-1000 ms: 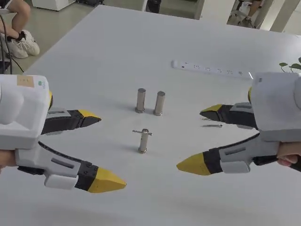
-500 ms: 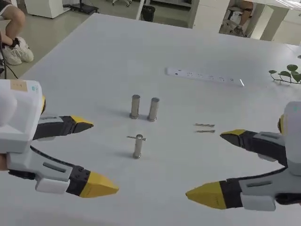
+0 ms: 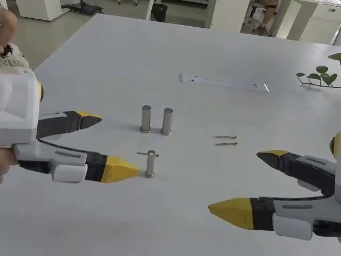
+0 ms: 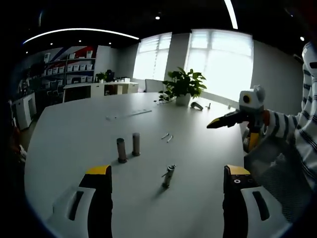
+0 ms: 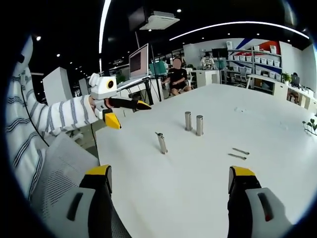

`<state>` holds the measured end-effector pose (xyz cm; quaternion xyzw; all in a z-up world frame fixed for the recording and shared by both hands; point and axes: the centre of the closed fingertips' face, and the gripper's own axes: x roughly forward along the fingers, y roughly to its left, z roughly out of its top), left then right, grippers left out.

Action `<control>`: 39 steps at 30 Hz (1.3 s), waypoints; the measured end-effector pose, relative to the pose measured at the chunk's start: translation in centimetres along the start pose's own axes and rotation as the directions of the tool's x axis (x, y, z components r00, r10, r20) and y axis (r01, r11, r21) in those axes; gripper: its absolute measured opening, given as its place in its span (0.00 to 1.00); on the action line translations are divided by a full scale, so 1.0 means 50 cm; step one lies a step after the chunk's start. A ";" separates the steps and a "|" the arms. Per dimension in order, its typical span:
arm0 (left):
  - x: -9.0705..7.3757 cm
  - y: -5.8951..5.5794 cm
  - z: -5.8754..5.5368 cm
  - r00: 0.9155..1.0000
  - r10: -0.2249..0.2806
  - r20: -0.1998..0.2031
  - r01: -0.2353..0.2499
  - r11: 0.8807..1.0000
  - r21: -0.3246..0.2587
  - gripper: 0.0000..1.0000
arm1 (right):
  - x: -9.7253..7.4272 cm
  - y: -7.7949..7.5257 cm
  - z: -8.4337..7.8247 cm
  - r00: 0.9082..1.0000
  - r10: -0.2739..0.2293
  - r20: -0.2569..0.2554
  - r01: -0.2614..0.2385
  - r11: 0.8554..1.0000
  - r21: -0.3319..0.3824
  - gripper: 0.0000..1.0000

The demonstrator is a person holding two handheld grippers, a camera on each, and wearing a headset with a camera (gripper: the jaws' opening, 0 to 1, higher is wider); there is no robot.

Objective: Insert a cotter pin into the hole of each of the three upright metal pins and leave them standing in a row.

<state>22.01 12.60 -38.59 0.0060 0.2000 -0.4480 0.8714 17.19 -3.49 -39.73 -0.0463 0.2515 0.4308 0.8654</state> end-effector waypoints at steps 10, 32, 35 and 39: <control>0.033 0.049 0.054 0.994 0.071 0.085 -0.070 0.997 -0.018 0.87 | -0.011 -0.003 -0.001 1.000 -0.030 0.009 0.030 0.999 0.020 0.96; 0.148 0.152 0.051 0.985 0.173 0.025 -0.173 0.985 -0.021 0.61 | -0.043 -0.016 0.007 0.995 -0.096 0.015 0.096 0.995 0.012 0.92; 0.156 0.161 0.045 0.984 0.176 0.014 -0.176 0.984 -0.031 0.60 | -0.045 -0.016 0.006 0.994 -0.109 0.009 0.109 0.994 0.001 0.92; 0.166 0.180 0.032 0.981 0.195 -0.002 -0.195 0.980 -0.039 0.57 | -0.048 -0.017 0.004 0.993 -0.118 0.005 0.118 0.993 0.007 0.92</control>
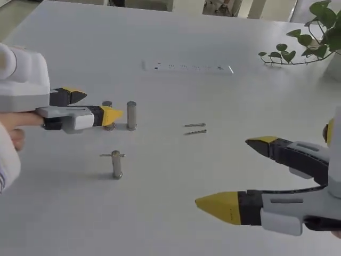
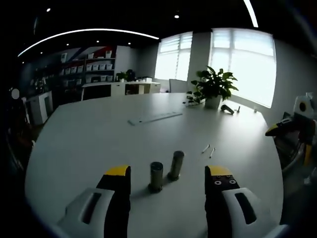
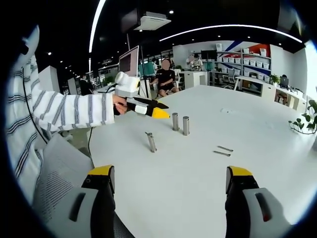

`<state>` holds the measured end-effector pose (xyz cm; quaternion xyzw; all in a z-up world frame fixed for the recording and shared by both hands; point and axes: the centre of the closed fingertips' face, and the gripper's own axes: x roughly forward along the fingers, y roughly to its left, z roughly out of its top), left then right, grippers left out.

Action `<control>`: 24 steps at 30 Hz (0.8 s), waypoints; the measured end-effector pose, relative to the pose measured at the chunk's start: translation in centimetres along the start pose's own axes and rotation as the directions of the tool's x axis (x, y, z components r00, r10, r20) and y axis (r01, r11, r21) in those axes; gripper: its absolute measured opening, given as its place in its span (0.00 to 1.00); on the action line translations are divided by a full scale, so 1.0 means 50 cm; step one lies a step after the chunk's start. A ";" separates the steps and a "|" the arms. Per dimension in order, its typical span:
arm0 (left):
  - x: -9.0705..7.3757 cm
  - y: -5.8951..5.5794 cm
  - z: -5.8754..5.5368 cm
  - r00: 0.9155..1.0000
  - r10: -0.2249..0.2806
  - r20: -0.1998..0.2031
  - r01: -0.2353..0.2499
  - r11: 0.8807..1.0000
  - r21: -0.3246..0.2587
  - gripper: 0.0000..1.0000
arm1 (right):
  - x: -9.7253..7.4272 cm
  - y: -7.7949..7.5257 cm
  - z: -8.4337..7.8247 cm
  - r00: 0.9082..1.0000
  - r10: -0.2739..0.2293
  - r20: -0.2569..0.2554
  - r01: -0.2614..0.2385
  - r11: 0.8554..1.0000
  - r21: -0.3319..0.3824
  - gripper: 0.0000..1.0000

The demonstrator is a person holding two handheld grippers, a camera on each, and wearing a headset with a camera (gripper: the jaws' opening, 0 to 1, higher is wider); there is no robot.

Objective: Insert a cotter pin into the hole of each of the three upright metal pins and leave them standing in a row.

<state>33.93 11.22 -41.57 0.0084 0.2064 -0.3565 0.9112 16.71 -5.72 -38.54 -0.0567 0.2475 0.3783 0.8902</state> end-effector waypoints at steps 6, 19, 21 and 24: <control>0.019 0.015 -0.016 1.000 -0.011 -0.023 0.011 1.000 -0.004 0.38 | 0.002 -0.008 -0.004 1.000 -0.009 -0.006 0.009 1.000 0.016 0.91; 0.056 0.050 -0.051 0.995 0.050 -0.087 -0.044 0.997 0.061 0.17 | 0.012 -0.022 -0.013 1.000 0.001 -0.023 0.000 0.999 0.043 0.90; 0.061 0.051 -0.051 0.995 0.051 -0.088 -0.045 0.997 0.070 0.18 | 0.011 -0.022 -0.015 1.000 0.003 -0.027 -0.002 0.999 0.044 0.90; 0.069 0.051 -0.046 0.996 0.045 -0.077 -0.040 0.997 0.060 0.17 | 0.009 -0.024 -0.019 1.000 0.001 -0.031 0.000 0.999 0.048 0.89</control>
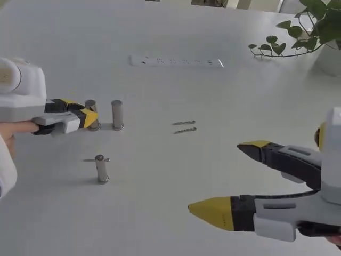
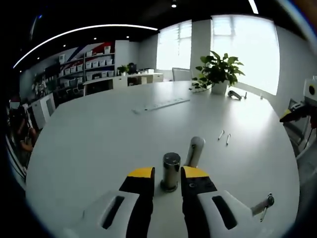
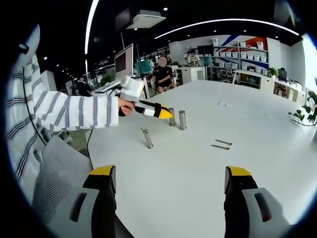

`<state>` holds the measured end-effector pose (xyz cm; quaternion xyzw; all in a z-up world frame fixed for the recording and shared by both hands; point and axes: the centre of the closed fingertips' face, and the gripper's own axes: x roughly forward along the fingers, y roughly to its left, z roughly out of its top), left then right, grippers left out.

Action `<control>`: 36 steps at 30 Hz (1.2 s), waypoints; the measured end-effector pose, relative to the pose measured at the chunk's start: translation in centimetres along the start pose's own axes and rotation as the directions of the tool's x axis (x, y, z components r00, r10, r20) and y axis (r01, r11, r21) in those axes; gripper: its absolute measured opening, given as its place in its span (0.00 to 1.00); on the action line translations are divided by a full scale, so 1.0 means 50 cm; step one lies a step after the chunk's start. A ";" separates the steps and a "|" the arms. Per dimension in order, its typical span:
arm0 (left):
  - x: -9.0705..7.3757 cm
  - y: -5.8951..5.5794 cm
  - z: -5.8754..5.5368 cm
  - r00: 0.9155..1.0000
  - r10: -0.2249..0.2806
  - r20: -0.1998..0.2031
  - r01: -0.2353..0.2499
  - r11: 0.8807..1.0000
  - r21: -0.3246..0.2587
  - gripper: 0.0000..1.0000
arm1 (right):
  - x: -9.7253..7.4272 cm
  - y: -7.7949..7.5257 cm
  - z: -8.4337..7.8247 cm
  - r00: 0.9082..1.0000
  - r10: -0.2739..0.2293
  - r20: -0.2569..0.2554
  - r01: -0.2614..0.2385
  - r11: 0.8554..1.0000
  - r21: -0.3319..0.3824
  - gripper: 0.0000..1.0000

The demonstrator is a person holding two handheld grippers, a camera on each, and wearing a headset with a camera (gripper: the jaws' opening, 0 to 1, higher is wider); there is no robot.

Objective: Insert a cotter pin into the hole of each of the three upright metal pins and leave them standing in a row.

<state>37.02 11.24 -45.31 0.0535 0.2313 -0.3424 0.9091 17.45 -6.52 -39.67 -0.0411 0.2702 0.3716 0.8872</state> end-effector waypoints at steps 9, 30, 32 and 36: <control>0.020 -0.009 0.004 1.000 -0.022 0.009 0.022 0.999 0.024 0.11 | -0.001 -0.002 -0.001 1.000 -0.003 -0.003 0.003 1.000 0.005 0.88; -0.012 -0.022 0.037 0.999 -0.027 0.038 0.024 0.998 0.060 0.09 | -0.002 -0.012 -0.007 1.000 -0.021 -0.003 0.021 0.999 0.044 0.89; -0.024 -0.031 0.056 0.998 -0.027 0.057 0.022 0.997 0.077 0.09 | -0.004 -0.010 -0.004 1.000 -0.018 0.006 0.018 0.999 0.045 0.89; -0.043 -0.056 0.086 0.996 -0.050 0.073 0.047 0.997 0.053 0.09 | -0.008 -0.006 0.005 1.000 -0.017 0.023 0.016 0.999 0.038 0.89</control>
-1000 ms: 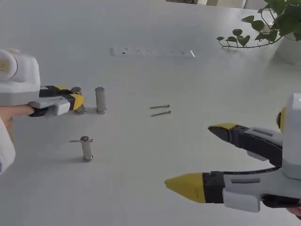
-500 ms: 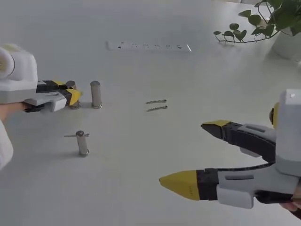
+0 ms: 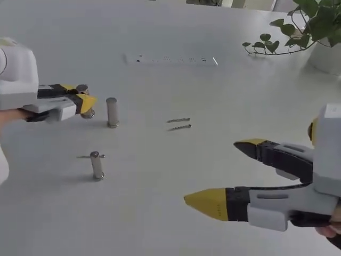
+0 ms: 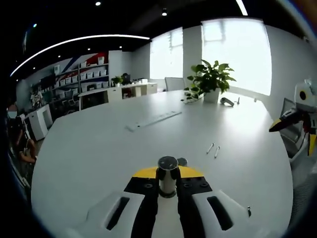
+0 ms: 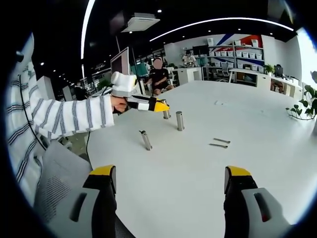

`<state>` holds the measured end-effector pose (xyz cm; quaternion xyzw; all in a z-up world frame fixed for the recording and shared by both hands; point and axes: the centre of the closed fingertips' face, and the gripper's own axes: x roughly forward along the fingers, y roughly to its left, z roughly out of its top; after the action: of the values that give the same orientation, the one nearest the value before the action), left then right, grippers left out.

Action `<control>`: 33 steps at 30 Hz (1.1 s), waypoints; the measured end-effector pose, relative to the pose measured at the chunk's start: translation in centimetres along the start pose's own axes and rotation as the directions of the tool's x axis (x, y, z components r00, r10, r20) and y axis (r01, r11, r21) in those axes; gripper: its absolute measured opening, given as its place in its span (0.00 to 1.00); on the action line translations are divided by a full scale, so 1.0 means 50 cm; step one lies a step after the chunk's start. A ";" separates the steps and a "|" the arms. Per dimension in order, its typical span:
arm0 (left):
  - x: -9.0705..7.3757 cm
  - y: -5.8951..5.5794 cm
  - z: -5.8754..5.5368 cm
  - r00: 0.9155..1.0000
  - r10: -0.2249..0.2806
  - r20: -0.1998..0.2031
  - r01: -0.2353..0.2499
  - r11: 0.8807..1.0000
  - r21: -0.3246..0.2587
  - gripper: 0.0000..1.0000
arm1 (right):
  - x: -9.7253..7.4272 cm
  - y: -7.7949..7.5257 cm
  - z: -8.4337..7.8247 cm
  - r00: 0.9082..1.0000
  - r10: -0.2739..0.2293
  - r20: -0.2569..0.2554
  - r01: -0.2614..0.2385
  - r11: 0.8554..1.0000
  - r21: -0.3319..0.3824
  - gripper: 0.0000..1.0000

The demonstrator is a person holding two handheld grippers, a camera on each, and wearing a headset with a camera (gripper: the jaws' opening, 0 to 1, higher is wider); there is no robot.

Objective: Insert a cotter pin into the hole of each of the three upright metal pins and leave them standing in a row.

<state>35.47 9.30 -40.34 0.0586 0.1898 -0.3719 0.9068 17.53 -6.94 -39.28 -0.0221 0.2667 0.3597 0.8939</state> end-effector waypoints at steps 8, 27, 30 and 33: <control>-0.011 -0.090 0.048 0.996 -0.081 0.029 0.079 0.995 0.061 0.09 | -0.010 0.009 0.013 1.000 0.003 0.022 -0.002 1.000 -0.022 0.88; -0.025 -0.295 0.011 0.965 -0.260 0.013 0.257 0.960 0.114 0.09 | -0.031 0.010 0.009 0.999 0.001 0.045 0.000 1.000 -0.015 0.87; -0.022 -0.324 -0.002 0.960 -0.281 0.007 0.278 0.953 0.122 0.09 | -0.030 0.011 0.010 0.999 0.005 0.044 -0.004 1.000 -0.018 0.87; -0.017 -0.344 -0.017 0.955 -0.297 -0.009 0.296 0.948 0.115 0.09 | -0.029 0.012 0.012 0.999 0.009 0.045 -0.008 1.000 -0.023 0.87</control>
<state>22.71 -2.26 -40.19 0.0798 0.1708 -0.5143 0.8366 16.55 -7.28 -37.95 -0.0230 0.2426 0.3671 0.8977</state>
